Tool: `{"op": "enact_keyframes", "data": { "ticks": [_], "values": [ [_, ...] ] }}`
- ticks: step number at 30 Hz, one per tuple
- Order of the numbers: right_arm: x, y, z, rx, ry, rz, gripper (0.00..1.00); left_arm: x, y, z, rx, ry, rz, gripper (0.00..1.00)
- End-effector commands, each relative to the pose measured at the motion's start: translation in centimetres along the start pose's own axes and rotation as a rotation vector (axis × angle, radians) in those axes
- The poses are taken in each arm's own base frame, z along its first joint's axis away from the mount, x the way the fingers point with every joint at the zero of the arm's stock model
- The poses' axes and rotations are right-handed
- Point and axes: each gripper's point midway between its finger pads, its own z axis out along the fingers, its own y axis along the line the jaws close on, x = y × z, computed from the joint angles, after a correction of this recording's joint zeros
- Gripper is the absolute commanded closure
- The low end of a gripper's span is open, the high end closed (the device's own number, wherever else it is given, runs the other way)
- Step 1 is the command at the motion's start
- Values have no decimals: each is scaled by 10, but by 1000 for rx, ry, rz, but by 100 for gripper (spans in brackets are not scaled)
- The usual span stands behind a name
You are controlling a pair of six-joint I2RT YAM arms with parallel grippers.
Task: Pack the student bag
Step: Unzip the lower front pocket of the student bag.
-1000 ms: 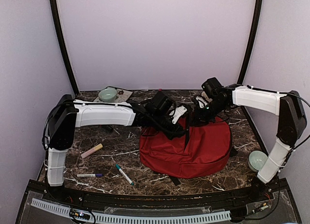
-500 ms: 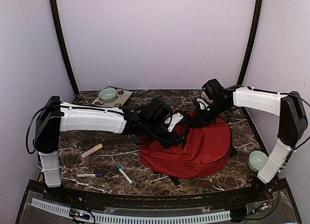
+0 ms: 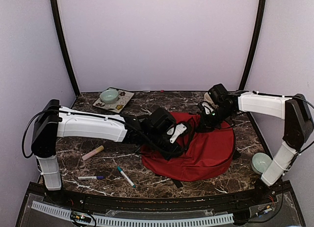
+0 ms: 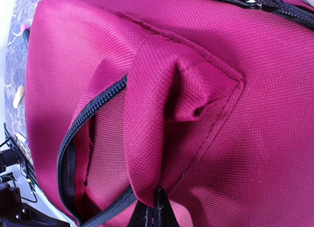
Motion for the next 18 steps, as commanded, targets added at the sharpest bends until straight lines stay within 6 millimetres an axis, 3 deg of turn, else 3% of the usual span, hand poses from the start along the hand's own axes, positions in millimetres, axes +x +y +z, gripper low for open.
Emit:
{"op": "enact_keyframes", "data": {
  "ticks": [1,8,12,15,18],
  "values": [
    [-5,-9,-2,18,-29,6,100,11,-19,-19,29,28,-4,100],
    [-2,-6,-6,12,-22,-3,100,-8,-16,-30,-8,-31,-43,97],
    [-6,-1,-20,16,-41,-28,97,-31,-9,-54,-81,-113,-58,82],
    [-8,1,-27,28,-43,-44,88,-40,1,-77,-161,-158,-78,66],
    [-14,7,-47,39,-78,-72,77,-43,20,-106,-298,-174,-117,57]
  ]
}}
